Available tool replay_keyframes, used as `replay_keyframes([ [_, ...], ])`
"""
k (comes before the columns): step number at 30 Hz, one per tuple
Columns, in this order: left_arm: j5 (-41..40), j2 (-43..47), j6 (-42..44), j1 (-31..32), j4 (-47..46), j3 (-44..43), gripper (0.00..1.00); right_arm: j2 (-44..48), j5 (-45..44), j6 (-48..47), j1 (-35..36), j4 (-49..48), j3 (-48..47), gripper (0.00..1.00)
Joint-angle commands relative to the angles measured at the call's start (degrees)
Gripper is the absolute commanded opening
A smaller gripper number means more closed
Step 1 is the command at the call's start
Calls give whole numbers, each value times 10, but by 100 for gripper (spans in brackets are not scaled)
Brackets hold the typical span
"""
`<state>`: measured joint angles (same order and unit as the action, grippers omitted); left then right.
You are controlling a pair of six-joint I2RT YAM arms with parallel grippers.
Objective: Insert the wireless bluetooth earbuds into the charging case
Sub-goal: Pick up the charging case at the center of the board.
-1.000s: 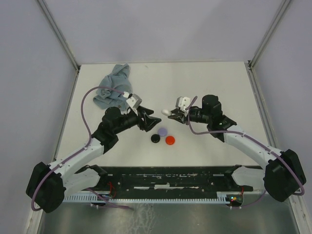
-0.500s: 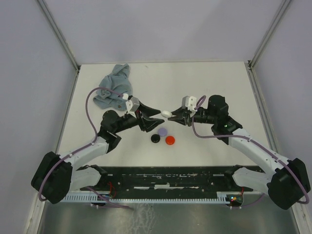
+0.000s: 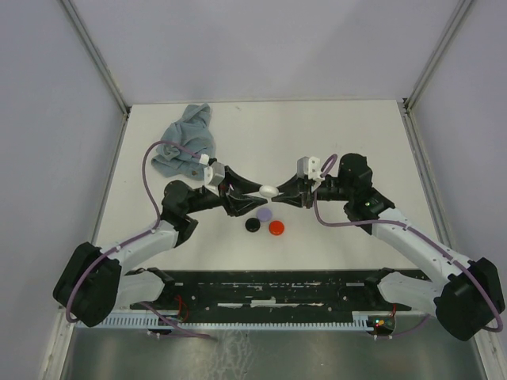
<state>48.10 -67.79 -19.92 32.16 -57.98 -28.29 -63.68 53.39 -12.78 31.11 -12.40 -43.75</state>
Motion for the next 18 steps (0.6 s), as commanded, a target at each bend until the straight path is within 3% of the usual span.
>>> replay_keyframes([
  [1, 48, -8, -32, 3, -57, -12, 50, 14, 23, 16, -2, -28, -30, 4],
  [18, 48, -34, -60, 3, -73, -16, 46, 17, 22, 30, -2, -42, -34, 4],
])
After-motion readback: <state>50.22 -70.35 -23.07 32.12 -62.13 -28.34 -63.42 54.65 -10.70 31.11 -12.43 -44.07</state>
